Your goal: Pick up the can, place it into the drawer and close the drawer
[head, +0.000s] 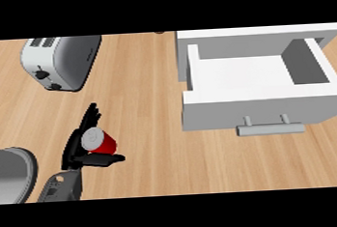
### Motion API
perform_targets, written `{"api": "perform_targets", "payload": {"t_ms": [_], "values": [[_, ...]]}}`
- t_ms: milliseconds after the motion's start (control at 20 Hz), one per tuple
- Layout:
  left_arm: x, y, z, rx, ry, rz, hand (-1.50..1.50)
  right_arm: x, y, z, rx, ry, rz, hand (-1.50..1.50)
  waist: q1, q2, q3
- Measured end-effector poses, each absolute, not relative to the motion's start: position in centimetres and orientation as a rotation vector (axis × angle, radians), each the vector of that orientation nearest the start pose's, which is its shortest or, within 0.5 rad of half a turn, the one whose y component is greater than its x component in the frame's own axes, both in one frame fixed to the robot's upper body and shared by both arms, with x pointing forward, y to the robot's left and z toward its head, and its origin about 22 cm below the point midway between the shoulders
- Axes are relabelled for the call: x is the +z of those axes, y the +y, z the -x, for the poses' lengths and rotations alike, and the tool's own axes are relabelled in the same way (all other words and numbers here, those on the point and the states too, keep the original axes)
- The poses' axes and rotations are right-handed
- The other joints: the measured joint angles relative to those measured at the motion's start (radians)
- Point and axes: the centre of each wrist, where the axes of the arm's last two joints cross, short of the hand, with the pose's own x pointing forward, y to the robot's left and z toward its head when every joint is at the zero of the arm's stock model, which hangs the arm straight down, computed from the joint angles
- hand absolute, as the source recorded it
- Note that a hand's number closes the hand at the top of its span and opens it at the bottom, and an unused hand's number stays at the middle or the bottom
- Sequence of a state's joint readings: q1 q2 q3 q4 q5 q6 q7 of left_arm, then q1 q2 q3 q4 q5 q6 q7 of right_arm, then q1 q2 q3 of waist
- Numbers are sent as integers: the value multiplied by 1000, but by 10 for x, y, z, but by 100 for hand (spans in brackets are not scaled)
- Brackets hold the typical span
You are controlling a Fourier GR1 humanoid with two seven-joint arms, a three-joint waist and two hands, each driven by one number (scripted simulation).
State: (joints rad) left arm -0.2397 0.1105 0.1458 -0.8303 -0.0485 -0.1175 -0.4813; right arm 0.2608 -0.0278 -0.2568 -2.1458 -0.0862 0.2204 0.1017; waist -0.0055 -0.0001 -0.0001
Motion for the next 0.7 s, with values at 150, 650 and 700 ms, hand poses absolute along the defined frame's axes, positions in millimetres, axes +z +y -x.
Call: {"api": "perform_targets", "payload": {"t_ms": [150,650,700], "values": [[-100,270,-273,-104,-1544,11,150,93,-298,-149,-2,-1806,167,-150,1,0,0],[-91,238,-288,-94,-1563,114,150,98,-299,-149,-14,-1816,167,-150,1,0,0],[-87,237,-288,-97,-1569,121,150,96,-300,-153,-10,-1811,170,-150,2,-1,0]]}}
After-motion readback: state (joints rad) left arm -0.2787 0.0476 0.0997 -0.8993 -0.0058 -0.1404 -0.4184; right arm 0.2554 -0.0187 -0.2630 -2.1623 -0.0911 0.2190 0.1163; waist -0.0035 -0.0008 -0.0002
